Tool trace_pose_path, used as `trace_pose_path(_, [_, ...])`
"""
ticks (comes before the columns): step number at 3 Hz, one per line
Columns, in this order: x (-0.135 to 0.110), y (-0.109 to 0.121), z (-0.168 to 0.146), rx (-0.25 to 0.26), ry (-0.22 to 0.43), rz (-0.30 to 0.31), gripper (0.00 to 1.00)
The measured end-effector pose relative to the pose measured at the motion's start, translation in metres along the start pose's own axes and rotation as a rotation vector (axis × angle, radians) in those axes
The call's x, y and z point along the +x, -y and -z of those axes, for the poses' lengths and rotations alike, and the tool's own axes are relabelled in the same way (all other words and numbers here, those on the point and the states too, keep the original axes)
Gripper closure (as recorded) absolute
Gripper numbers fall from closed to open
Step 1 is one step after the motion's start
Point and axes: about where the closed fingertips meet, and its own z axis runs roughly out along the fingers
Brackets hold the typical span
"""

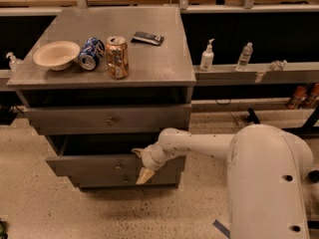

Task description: Open middle drawer

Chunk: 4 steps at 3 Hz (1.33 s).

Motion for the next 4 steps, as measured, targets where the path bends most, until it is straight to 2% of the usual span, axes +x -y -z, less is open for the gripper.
trace_pose_path(1, [-0.011, -0.029, 0.013, -0.03, 0.027, 0.008, 0.37])
trace_pose_path(3, [-0.014, -0.031, 0.015, -0.029, 0.031, 0.008, 0.35])
trace_pose_path(4, [-0.044, -0.066, 0.039, 0.0, 0.107, 0.01, 0.35])
